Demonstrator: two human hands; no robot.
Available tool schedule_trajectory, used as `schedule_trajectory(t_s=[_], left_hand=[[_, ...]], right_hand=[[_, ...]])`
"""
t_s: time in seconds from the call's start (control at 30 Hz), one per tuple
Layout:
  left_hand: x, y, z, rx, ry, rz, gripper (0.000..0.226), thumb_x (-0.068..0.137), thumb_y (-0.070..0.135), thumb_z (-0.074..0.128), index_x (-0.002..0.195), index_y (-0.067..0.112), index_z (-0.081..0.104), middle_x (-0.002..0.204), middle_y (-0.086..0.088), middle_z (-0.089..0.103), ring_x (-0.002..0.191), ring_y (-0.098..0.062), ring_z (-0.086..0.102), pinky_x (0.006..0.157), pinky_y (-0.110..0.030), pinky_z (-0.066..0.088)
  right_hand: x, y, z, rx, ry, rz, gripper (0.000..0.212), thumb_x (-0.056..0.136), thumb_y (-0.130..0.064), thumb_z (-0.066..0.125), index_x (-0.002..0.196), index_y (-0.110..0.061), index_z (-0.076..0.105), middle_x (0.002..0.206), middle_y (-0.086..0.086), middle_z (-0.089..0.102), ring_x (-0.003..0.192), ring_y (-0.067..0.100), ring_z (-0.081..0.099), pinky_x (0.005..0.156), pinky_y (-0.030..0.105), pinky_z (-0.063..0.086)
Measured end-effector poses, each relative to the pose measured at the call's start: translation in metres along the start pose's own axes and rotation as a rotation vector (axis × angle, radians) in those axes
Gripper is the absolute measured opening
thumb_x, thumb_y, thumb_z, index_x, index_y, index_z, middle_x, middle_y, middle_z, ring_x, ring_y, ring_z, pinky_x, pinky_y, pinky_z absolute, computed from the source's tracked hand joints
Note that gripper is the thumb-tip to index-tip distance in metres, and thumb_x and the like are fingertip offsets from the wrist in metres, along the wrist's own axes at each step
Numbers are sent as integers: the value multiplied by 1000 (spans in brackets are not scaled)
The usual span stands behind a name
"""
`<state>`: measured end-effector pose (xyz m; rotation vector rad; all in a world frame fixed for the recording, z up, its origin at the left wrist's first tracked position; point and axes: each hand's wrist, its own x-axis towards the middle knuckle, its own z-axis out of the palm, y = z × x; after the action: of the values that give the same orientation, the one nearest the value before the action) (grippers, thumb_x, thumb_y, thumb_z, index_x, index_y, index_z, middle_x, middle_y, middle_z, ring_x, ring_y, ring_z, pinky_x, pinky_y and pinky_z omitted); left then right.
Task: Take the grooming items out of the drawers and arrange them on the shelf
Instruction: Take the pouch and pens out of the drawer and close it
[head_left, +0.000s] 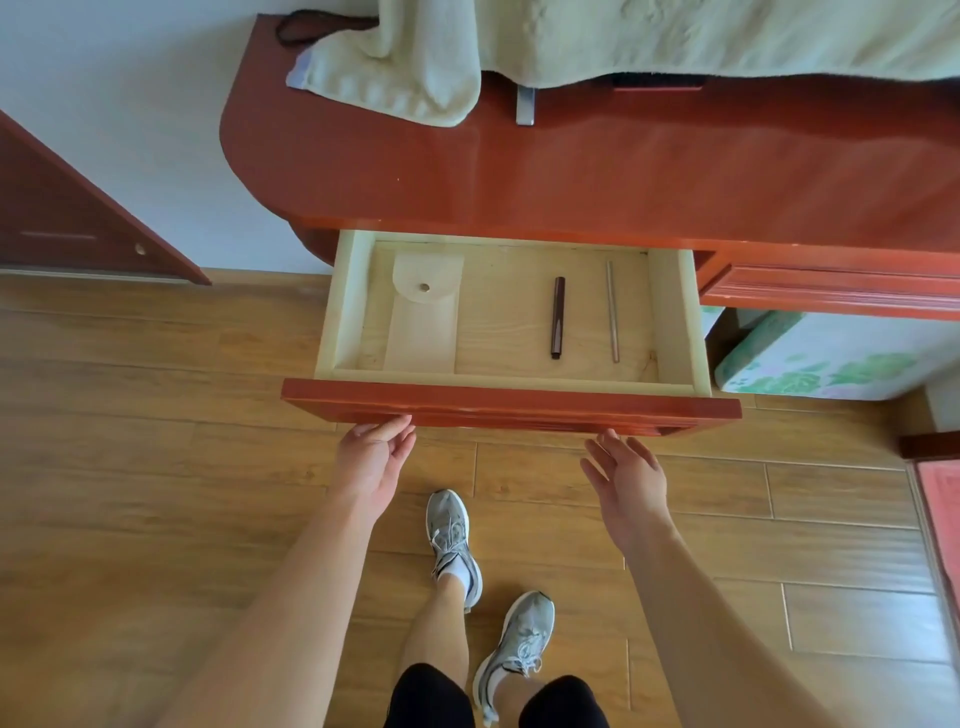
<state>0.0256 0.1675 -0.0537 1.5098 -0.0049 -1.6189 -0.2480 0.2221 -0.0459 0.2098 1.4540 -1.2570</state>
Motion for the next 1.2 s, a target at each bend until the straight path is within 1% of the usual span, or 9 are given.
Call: schedule_trajectory(t_s=[0.27,0.43,0.5,0.6,0.67,0.8,0.97,1.07,1.2], left_hand=[[-3,1,2,3,9,-21,11,85,-9,67,83,1,65,84,-10,70,93,-23,67,104,-39,49],[-9,13,7,25,48,-67,8,92,-6,61,98,-2,63,104,-15,66,109,-28,64,107,-42,46],[-21,21,7,144,32,-80,16,93,-1,62,109,-2,62,117,-16,63,111,-27,63,106,-42,47],[-50,39,3,564,20,-45,52,92,15,68,138,3,46,127,-12,60,108,-23,63,95,-38,52],[-74,55,7,880,39,34,58,94,26,66,144,8,43,124,-8,61,105,-20,63,91,-36,54],[-111,86,26,1475,44,384,45,98,38,55,135,12,54,116,-1,67,99,-16,64,86,-33,53],[-123,113,62,1582,30,687,50,97,39,56,142,20,46,138,0,58,122,-19,58,97,-36,52],[-116,123,84,1646,-12,831,59,98,40,55,149,18,37,152,0,43,139,-20,43,109,-38,41],[-93,134,103,1826,-84,984,58,99,38,51,148,13,35,152,-4,41,141,-21,39,113,-35,36]], right_hand=[[6,-4,1,-71,36,11,49,96,-9,57,141,-1,40,127,12,59,110,23,63,83,35,53],[-2,-12,5,-124,41,32,32,98,-10,54,129,-3,51,114,10,62,112,27,62,88,39,50],[-11,-20,4,-181,28,27,32,97,-13,57,128,-8,52,113,7,63,109,25,62,88,39,51],[-32,-34,1,-410,27,-18,42,91,-22,66,127,-14,48,109,1,64,104,22,64,88,38,53],[-50,-45,1,-654,37,-101,51,88,-30,69,132,-16,46,106,-3,65,98,17,64,89,40,53],[-80,-72,8,-1087,12,-312,46,90,-36,64,129,-13,52,107,-6,62,83,7,57,62,24,44],[-100,-98,24,-1311,1,-413,47,91,-36,62,133,-17,51,112,-5,63,81,7,59,61,24,49],[-105,-115,49,-1422,-13,-543,50,91,-36,60,136,-19,48,122,-4,60,94,11,57,78,30,51],[-88,-141,93,-1683,-51,-787,46,94,-36,53,135,-18,43,129,1,51,110,20,49,83,31,44]])
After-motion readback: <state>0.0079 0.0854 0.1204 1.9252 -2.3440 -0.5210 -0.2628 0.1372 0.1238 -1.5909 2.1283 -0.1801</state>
